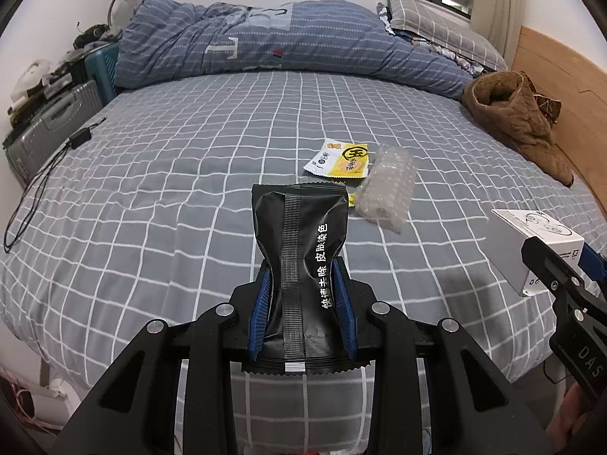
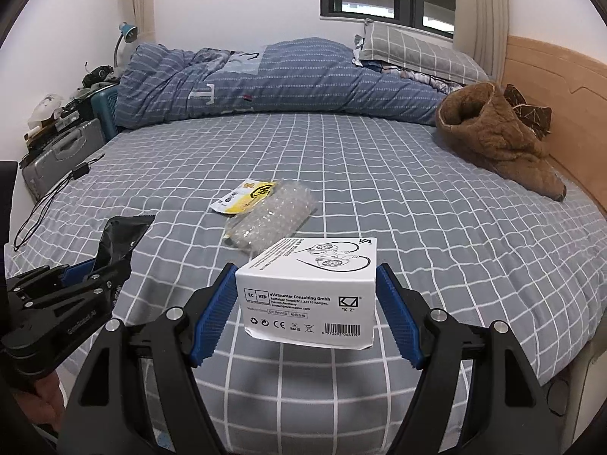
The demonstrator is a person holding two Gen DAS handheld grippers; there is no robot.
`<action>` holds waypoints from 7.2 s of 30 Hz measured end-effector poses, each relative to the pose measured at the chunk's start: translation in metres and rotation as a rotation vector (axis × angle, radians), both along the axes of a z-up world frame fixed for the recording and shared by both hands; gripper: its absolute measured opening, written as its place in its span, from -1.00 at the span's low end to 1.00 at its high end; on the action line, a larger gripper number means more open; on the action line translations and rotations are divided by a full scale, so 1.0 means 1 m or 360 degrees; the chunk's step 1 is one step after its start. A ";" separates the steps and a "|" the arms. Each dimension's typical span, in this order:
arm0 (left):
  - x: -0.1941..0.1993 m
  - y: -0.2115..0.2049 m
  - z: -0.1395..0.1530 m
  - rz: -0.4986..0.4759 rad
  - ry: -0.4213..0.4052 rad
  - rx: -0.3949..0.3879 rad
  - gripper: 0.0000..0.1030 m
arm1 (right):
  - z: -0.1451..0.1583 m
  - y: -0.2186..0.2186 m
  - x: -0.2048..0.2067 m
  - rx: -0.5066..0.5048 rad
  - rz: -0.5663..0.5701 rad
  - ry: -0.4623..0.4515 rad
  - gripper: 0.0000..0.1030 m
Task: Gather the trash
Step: 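Lift the black packet and earphone box and carry them down over the bin, then open the right tool to drop the earphone box while the left tool drops the black packet, then raise both open tools from the bin back over the bed, then grasp the clear bubble wrap with the right tool while the left tool grasps the yellow rice cracker packet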
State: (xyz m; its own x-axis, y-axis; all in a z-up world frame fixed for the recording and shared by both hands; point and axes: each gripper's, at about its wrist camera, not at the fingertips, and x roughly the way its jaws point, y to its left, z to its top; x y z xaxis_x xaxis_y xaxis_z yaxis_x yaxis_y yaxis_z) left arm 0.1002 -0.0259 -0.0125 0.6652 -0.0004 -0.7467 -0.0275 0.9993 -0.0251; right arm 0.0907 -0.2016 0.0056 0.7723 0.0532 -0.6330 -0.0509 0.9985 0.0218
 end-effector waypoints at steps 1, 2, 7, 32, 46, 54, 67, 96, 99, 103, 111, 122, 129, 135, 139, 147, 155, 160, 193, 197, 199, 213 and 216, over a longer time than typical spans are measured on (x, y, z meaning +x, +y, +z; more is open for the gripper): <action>-0.003 -0.001 0.001 -0.0004 0.0000 0.0000 -0.40 | 0.002 0.000 -0.005 0.0001 0.0004 -0.0003 0.36; -0.008 -0.001 0.002 -0.0009 -0.0001 -0.0002 -0.40 | 0.002 0.001 -0.008 0.0002 0.0005 -0.0006 0.36; -0.027 -0.001 0.006 -0.0021 -0.0009 -0.0020 -0.40 | 0.009 0.002 -0.027 0.0002 0.0009 -0.0024 0.37; -0.121 -0.010 0.011 -0.0078 0.0009 -0.0052 -0.40 | 0.024 0.009 -0.117 0.0042 0.0038 -0.0034 0.37; -0.162 -0.015 0.026 -0.0077 0.0007 -0.0046 -0.40 | 0.029 0.018 -0.162 0.0038 0.0077 -0.0001 0.36; -0.193 -0.016 0.032 -0.0077 0.0030 -0.0035 -0.40 | 0.036 0.017 -0.191 0.0048 0.0066 0.0017 0.36; -0.233 -0.014 0.007 -0.0065 0.0146 -0.0043 -0.40 | 0.020 0.005 -0.229 0.0053 0.0028 0.0115 0.37; -0.188 -0.005 -0.174 -0.0045 0.0589 -0.0022 -0.40 | -0.167 0.034 -0.179 0.0061 0.0162 0.0693 0.37; -0.185 0.001 -0.184 -0.0024 0.0618 -0.0027 -0.40 | -0.178 0.038 -0.174 0.0066 0.0175 0.0743 0.37; -0.184 0.011 -0.190 0.0007 0.0625 -0.0044 -0.40 | -0.184 0.046 -0.169 0.0068 0.0201 0.0767 0.37; -0.182 0.005 -0.186 -0.0009 0.0625 -0.0060 -0.40 | -0.180 0.042 -0.172 -0.0046 0.0182 0.0701 0.70; -0.178 -0.035 -0.188 -0.0113 0.0645 -0.0058 -0.40 | -0.165 -0.016 -0.180 -0.0085 -0.0005 0.0651 0.85; -0.178 -0.075 -0.195 -0.0207 0.0667 -0.0036 -0.40 | -0.161 -0.051 -0.186 -0.0099 -0.0089 0.0630 0.85; -0.178 -0.085 -0.202 -0.0231 0.0671 -0.0022 -0.24 | -0.163 -0.058 -0.187 -0.0071 -0.0117 0.0640 0.85; -0.181 -0.085 -0.202 -0.0234 0.0643 0.0017 0.04 | -0.163 -0.057 -0.186 -0.0057 -0.0121 0.0635 0.85; -0.181 -0.082 -0.190 -0.0236 0.0573 0.0065 0.54 | -0.159 -0.056 -0.183 -0.0050 -0.0136 0.0624 0.85; -0.182 -0.067 -0.153 -0.0177 0.0438 0.0077 0.89 | -0.131 -0.051 -0.181 -0.0039 -0.0143 0.0506 0.85; -0.182 -0.056 -0.124 -0.0148 0.0345 0.0051 0.89 | -0.103 -0.046 -0.182 -0.0031 -0.0138 0.0383 0.85; -0.028 0.031 0.033 0.0003 -0.0029 0.0006 0.89 | 0.024 0.001 -0.026 -0.0074 -0.0019 0.0047 0.85; 0.012 0.028 0.031 -0.0020 -0.0035 0.0013 0.89 | 0.013 0.014 0.021 -0.0061 0.0014 0.0058 0.85; 0.033 0.029 0.027 -0.0022 -0.0041 0.0023 0.89 | 0.004 0.022 0.047 -0.0057 0.0034 0.0067 0.85; 0.123 0.056 -0.037 0.0024 0.0062 0.0009 0.89 | -0.073 0.043 0.164 0.0017 0.0052 0.0246 0.70; 0.125 0.058 -0.042 0.0023 0.0070 -0.0015 0.89 | -0.088 0.045 0.175 0.0034 0.0051 0.0297 0.52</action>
